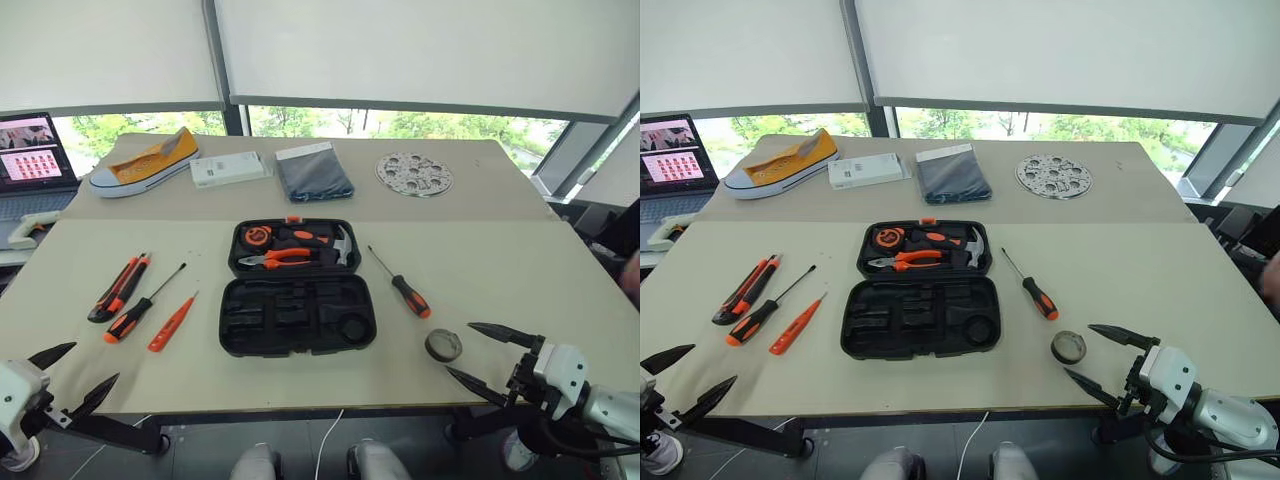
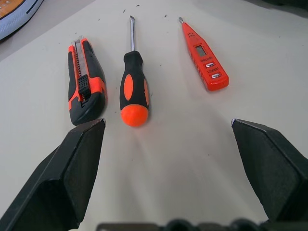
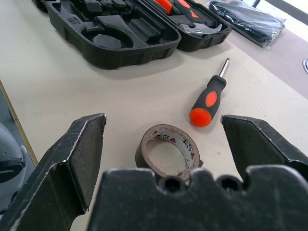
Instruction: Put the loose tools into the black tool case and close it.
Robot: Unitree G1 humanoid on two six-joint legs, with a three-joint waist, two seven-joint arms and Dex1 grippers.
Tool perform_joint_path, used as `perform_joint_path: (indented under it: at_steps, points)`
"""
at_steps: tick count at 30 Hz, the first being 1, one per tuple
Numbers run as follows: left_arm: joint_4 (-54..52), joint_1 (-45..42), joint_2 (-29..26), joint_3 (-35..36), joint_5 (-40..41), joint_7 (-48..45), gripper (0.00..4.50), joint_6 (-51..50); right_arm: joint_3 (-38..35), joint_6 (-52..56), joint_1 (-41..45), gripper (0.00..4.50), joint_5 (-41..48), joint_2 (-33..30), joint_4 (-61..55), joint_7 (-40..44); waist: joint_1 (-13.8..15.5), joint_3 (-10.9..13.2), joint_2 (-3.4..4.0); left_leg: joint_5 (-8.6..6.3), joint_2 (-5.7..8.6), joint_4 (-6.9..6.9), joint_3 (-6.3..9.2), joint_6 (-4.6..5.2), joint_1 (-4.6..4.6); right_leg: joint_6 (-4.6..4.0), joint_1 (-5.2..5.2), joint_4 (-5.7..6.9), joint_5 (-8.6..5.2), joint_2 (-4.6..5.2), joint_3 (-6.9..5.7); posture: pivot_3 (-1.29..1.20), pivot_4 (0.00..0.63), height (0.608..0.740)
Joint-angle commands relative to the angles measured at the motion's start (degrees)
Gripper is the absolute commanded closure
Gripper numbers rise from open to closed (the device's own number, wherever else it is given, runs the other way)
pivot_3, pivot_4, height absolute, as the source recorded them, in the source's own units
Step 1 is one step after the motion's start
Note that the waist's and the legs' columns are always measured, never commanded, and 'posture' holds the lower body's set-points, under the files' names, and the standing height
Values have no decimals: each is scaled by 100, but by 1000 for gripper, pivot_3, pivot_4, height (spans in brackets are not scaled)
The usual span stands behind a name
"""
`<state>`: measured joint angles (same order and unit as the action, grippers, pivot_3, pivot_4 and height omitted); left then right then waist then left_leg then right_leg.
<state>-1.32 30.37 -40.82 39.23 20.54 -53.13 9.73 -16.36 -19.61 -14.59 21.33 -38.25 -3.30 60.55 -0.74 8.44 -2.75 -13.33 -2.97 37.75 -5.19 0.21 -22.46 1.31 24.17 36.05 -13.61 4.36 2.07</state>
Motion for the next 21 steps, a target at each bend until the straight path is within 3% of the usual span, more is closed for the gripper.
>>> perform_joint_path:
  at_steps: [1, 4, 8, 15, 18, 21]
  points:
    - [-306, 55, -10, 211, 598, -2, 0, -587, 31, 13, 194, 55, 96, 76, -241, -177, 3, 0, 0, 0, 0, 0, 0, 0, 0, 0, 0, 0, 0, 0, 0, 0, 150, 740]
    - [-472, -63, 31, 613, 1387, 356, 0, -1594, 281, 310, 557, 55, 493, 274, -720, -255, -30, 4, -1, -4, -7, 1, 8, -7, 2, 1, 2, 5, 2, 0, 1, 0, 150, 740]
    - [-476, -31, 238, 931, 1194, 1081, 0, -1936, 432, 1303, 896, 55, 1411, 433, -1517, -600, -3, 7, 6, -6, -8, 1, 29, -11, 11, 1, 1, 15, 4, -2, 0, 0, 150, 740]
    - [-230, 330, 513, 1194, 1190, 1577, 0, -2617, 914, 1510, 1157, 55, 1362, 818, -2149, -811, 17, 5, -20, -7, -2, 1, 21, 6, 2, -4, 6, 4, 5, 2, -1, 0, 150, 740]
    - [-505, 185, 136, 1211, 1710, 1654, 0, -3758, 1250, 1239, 1159, 55, 1046, 618, -2156, -278, 89, 10, -17, -10, -1, 1, 20, -1, 1, -20, 12, 0, 10, 7, -16, 0, 150, 740]
    - [-841, -331, -514, 1019, 1856, 1660, 0, -4371, 1283, 1239, 1319, 55, 1043, 713, -2067, -359, 146, 14, -38, -28, -4, 3, 20, -37, 7, -2, 12, -1, -1, 6, -34, 0, 150, 740]
